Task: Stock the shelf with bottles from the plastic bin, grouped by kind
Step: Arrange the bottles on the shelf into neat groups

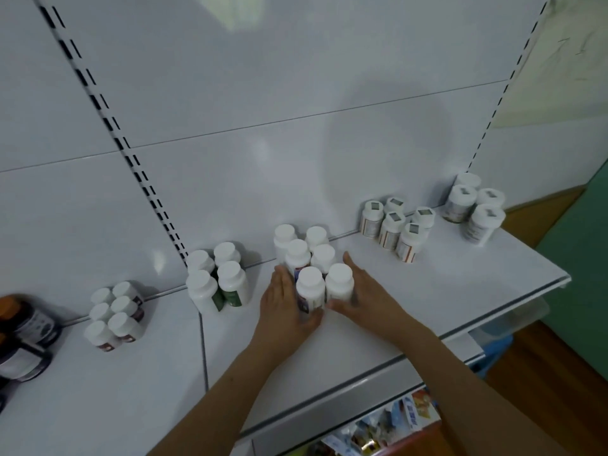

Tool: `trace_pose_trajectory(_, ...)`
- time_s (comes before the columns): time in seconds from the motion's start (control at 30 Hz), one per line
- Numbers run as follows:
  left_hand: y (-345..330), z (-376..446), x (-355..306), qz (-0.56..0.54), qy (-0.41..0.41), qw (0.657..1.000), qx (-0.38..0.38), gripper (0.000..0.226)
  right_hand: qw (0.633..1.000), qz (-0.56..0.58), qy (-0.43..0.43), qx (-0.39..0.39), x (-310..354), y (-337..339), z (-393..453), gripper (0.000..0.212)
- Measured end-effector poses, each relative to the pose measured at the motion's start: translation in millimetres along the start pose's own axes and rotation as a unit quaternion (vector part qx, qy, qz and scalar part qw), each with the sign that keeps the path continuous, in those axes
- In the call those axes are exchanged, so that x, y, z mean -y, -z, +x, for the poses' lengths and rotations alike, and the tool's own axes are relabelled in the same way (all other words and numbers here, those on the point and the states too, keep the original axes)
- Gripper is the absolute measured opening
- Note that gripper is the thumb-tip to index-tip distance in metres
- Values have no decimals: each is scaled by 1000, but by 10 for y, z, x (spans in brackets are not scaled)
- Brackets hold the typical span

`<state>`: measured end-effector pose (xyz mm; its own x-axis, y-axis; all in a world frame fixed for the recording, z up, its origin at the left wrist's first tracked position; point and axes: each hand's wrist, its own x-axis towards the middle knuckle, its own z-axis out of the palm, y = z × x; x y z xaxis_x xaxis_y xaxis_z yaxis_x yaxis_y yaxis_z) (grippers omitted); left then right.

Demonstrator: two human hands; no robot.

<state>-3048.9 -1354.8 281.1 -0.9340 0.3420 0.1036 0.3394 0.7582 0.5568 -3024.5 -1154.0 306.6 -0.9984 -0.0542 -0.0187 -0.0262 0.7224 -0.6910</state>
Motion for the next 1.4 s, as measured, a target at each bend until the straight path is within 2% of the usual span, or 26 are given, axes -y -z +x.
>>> trace_pose_trajectory(0.1,-32,180,44,-4,28,999,-34,117,998,33,42,18,-31,15,337,113)
trace_pose_trajectory(0.23,-20,268,124,18,15,998,-62,115,996,21,67,60,72,88,545,124)
trace_pose_trajectory(0.43,-24,279,147,37,-14,995,-93,107,988,24,147,43,72,84,615,113)
trace_pose_trajectory(0.57,-67,285,207,50,-21,995,-82,102,988,17,151,35,46,61,610,107)
trace_pose_trajectory(0.73,-30,295,169,34,-37,994,-94,97,987,28,156,23,29,48,616,110)
trace_pose_trajectory(0.93,43,256,96,8,-36,992,-120,103,991,7,134,25,35,26,648,125)
trace_pose_trajectory(1.03,54,239,59,7,-27,994,-110,101,995,-14,94,29,-14,14,650,150)
trace_pose_trajectory(1.13,47,177,67,2,25,997,-78,117,995,-15,81,54,-48,45,475,156)
trace_pose_trajectory(1.2,43,92,57,26,63,996,-59,129,996,-6,70,54,-84,93,305,150)
trace_pose_trajectory(1.27,50,-97,-5,49,103,993,-43,126,998,10,50,47,-157,146,169,134)
trace_pose_trajectory(1.33,28,-363,-46,55,113,989,-72,108,999,21,33,12,-196,209,31,112)
trace_pose_trajectory(1.4,16,-588,-82,30,109,986,-123,79,998,29,34,-39,-161,290,-116,86)
